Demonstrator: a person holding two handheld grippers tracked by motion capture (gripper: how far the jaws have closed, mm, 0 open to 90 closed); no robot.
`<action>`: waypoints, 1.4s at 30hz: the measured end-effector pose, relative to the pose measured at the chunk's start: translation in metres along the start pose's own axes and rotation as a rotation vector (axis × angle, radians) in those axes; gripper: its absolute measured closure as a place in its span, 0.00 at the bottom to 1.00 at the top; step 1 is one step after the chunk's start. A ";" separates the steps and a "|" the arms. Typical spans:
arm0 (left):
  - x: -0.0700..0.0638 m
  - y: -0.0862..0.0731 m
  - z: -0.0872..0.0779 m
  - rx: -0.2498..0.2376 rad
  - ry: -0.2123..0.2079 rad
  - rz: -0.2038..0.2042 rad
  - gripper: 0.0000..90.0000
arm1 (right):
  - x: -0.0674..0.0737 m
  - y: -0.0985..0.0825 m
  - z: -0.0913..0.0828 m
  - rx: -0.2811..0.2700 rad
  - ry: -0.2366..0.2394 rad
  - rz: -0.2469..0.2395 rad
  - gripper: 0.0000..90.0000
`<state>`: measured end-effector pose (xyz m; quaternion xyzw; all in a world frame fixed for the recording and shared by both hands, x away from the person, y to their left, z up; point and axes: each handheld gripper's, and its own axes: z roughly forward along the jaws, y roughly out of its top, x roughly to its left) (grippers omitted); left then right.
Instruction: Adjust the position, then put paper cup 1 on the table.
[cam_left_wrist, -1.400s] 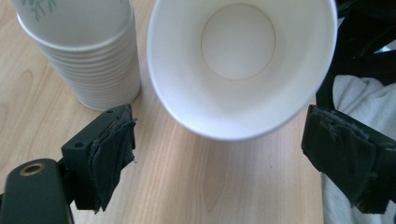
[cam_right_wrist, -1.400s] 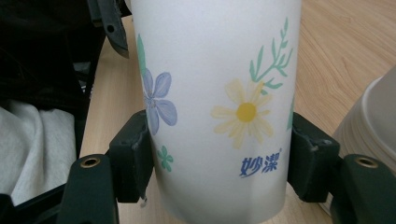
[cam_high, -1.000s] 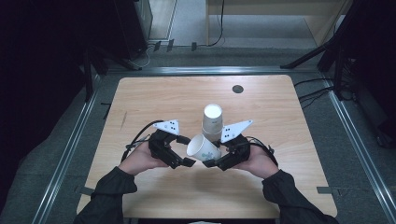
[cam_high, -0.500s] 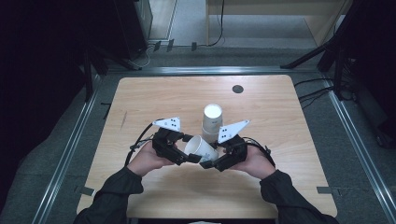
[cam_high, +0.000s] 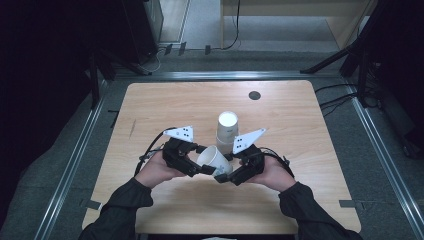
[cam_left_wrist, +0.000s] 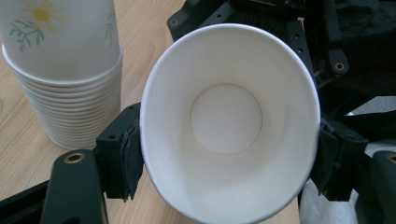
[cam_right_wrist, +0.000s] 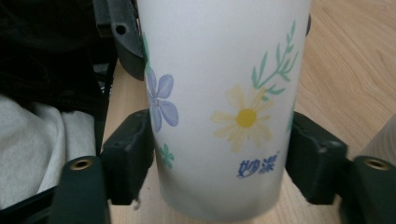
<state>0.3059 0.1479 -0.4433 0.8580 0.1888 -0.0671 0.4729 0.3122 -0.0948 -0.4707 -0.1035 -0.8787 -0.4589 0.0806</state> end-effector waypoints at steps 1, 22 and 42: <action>0.000 0.000 -0.001 -0.002 0.003 -0.002 0.27 | 0.000 0.000 0.000 0.003 -0.005 0.003 0.27; 0.009 0.006 -0.024 0.047 0.083 0.000 0.27 | -0.005 -0.014 -0.010 0.055 -0.136 0.034 0.20; 0.032 0.005 -0.045 0.143 0.191 -0.018 0.27 | -0.007 -0.022 -0.038 0.020 -0.218 0.068 0.20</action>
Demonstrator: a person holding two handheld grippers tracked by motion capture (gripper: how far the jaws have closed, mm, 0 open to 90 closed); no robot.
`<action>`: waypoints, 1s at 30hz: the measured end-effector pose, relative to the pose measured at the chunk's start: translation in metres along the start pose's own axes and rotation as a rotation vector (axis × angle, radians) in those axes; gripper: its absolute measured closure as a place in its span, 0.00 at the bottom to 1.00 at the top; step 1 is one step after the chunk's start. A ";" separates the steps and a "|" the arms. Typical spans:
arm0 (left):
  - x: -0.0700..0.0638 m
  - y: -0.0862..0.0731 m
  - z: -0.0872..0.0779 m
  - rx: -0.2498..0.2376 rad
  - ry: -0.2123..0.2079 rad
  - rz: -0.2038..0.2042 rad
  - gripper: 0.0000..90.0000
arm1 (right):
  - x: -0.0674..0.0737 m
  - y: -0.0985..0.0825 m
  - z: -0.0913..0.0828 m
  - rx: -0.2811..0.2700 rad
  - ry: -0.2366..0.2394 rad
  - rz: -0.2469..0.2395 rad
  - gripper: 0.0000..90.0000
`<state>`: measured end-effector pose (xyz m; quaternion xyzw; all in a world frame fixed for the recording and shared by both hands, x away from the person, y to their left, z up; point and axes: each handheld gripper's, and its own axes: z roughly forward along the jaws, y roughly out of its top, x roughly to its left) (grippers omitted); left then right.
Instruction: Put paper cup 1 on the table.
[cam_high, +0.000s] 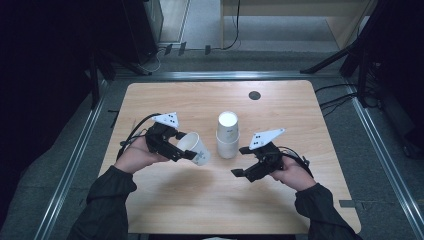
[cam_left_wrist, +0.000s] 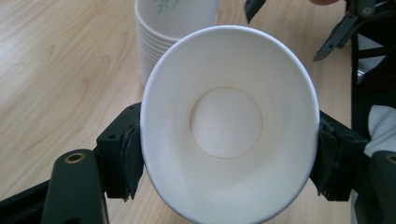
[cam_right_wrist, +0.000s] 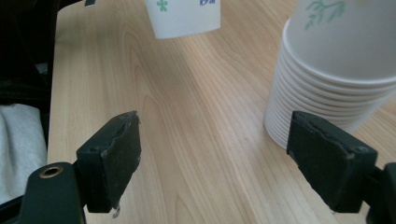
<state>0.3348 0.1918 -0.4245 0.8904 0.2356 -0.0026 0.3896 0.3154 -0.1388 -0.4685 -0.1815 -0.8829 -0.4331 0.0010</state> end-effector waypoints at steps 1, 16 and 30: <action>0.002 0.000 -0.001 0.003 0.005 0.002 0.27 | -0.001 -0.001 -0.001 0.000 -0.006 -0.001 0.20; 0.024 -0.006 -0.014 0.017 0.057 -0.036 0.27 | -0.008 -0.010 -0.018 -0.025 -0.075 0.035 0.20; 0.049 -0.016 -0.028 0.037 0.126 -0.103 0.27 | -0.012 -0.013 -0.022 -0.030 -0.089 0.047 0.20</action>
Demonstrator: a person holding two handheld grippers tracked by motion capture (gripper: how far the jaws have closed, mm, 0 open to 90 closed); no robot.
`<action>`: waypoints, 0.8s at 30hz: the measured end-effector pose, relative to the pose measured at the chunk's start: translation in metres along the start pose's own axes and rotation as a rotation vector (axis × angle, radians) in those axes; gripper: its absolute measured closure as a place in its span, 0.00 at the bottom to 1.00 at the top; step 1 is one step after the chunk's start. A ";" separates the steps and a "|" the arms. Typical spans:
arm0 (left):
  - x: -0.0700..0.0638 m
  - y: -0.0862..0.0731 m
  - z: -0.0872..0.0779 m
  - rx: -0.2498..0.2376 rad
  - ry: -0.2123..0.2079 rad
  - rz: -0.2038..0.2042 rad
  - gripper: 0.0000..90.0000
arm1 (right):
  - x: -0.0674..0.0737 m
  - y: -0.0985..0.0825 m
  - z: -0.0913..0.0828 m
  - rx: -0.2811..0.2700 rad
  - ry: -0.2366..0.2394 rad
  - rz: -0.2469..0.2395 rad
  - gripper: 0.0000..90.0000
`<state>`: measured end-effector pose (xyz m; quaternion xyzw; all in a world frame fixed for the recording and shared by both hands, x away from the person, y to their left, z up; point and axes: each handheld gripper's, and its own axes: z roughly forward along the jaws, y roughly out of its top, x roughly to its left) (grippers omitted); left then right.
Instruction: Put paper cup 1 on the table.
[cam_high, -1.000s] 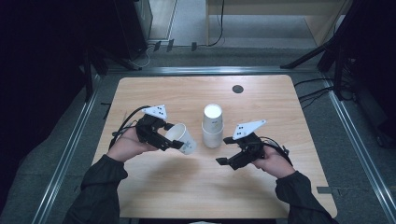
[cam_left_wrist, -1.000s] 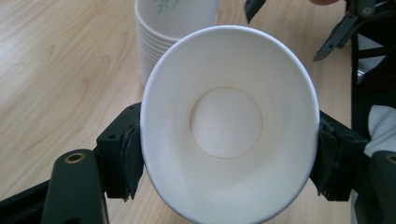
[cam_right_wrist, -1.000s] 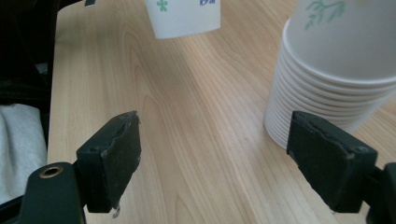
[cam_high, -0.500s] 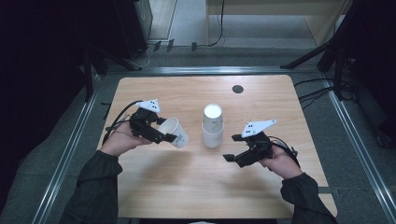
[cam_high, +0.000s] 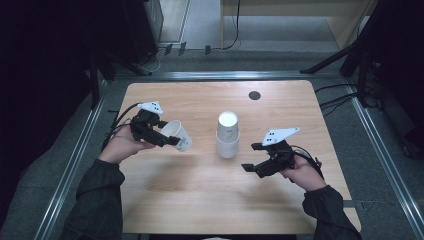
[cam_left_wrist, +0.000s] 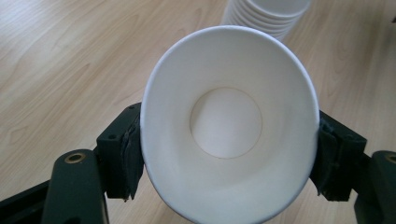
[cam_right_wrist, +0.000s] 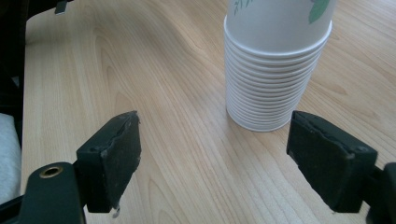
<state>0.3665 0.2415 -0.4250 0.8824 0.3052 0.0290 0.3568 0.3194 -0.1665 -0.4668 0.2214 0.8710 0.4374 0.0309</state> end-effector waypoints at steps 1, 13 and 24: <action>0.002 -0.001 -0.001 0.009 0.007 -0.004 0.27 | 0.000 0.000 0.000 0.000 0.000 -0.001 0.20; 0.030 -0.010 -0.008 0.042 0.084 -0.077 0.28 | -0.002 -0.002 0.002 0.018 -0.007 -0.001 0.20; 0.058 -0.022 -0.005 0.089 0.142 -0.158 0.28 | -0.001 -0.003 0.003 0.026 -0.005 0.006 0.20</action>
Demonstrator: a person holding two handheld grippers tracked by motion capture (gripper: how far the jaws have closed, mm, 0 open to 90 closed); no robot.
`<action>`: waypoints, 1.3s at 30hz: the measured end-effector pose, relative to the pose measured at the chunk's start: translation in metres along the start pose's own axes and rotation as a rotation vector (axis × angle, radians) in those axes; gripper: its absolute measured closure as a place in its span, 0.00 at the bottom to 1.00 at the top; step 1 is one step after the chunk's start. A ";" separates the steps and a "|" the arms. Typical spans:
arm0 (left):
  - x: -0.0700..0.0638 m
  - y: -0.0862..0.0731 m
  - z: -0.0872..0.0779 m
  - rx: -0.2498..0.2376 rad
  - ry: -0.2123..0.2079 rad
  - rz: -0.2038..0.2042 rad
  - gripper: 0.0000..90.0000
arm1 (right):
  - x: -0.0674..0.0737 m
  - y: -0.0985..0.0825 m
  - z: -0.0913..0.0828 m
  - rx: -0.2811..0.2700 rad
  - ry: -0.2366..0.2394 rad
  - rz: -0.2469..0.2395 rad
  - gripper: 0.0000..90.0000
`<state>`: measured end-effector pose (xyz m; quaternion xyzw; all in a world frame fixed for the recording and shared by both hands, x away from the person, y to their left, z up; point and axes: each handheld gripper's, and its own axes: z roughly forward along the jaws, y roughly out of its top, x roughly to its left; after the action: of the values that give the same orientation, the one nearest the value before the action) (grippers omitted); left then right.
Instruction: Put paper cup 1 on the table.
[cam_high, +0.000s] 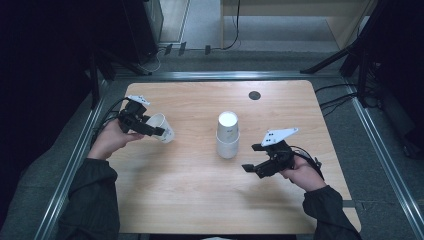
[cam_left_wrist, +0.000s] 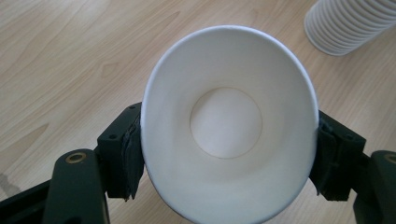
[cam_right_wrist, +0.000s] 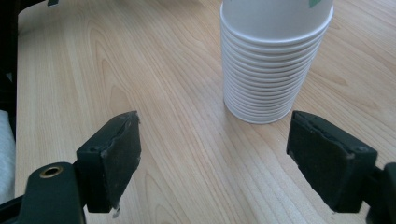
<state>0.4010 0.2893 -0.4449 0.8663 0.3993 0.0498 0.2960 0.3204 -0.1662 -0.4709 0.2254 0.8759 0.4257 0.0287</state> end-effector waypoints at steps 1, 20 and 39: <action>0.003 -0.001 0.001 0.006 0.008 -0.009 0.28 | 0.000 0.000 0.000 0.000 0.000 0.000 0.20; 0.033 -0.021 0.007 0.112 0.204 -0.102 0.27 | 0.001 -0.001 0.005 0.021 0.005 -0.006 0.20; 0.031 -0.021 0.016 0.117 0.219 -0.102 0.21 | 0.002 -0.001 0.008 0.028 0.010 -0.010 0.20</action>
<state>0.4136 0.3144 -0.4743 0.8500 0.4751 0.1055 0.2017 0.3202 -0.1603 -0.4762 0.2194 0.8830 0.4143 0.0231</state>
